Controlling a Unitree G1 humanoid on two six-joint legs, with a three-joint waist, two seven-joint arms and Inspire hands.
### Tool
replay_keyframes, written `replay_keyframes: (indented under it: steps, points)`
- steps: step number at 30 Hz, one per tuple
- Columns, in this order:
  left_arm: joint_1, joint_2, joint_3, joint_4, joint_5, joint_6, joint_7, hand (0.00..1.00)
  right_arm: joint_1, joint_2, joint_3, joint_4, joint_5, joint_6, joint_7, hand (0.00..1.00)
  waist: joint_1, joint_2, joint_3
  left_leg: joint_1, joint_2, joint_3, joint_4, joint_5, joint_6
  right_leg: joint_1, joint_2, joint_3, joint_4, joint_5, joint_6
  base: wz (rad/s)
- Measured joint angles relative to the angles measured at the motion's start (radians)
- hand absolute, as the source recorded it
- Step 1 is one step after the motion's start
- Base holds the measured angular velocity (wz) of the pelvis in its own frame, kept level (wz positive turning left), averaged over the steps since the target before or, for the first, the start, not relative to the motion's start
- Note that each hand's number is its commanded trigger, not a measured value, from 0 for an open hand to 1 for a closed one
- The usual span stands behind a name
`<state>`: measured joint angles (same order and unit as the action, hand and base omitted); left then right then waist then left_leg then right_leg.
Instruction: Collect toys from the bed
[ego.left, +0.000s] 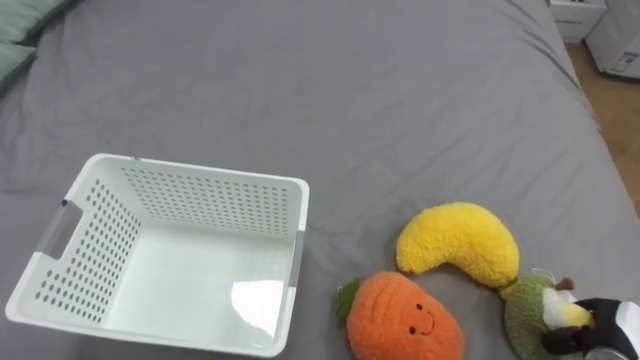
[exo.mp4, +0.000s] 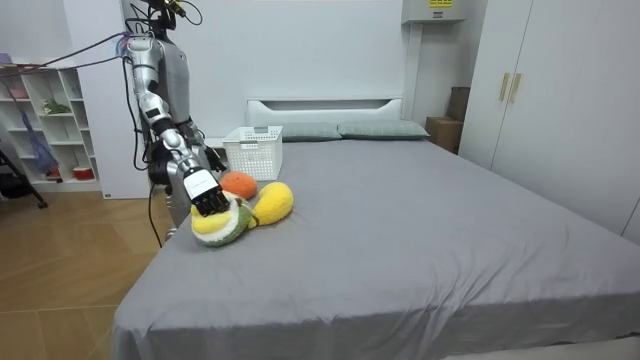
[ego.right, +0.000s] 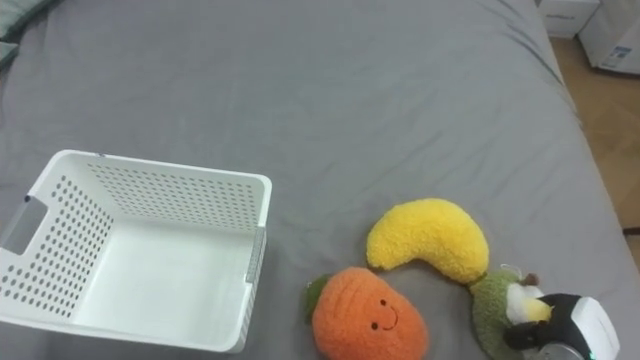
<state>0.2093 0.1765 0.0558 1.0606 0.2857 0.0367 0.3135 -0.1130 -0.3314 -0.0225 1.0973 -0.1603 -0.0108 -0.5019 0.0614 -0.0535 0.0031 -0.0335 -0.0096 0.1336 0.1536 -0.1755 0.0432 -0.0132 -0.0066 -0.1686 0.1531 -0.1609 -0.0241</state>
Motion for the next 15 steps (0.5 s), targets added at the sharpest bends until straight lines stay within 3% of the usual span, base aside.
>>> replay_keyframes:
  steps: [9,15]
  points:
    - [-0.001,0.001,0.005,-0.003,0.005,0.006,0.01,0.0,0.0,0.0,-0.018,-0.036,0.005,0.001,0.003,1.0,-0.002,-0.005,-0.0008,0.002,-0.001,0.001,-0.001,0.001,0.0,-0.002,-0.001,0.003,0.0,0.0,0.0,0.0]
    - [0.016,0.001,0.02,-0.036,0.001,0.008,0.009,0.0,0.003,0.0,-0.048,-0.193,0.033,0.002,0.024,1.0,-0.026,-0.01,0.0026,0.025,-0.001,0.003,-0.003,0.002,0.0,0.018,0.0,0.009,-0.001,0.0,0.0,0.0]
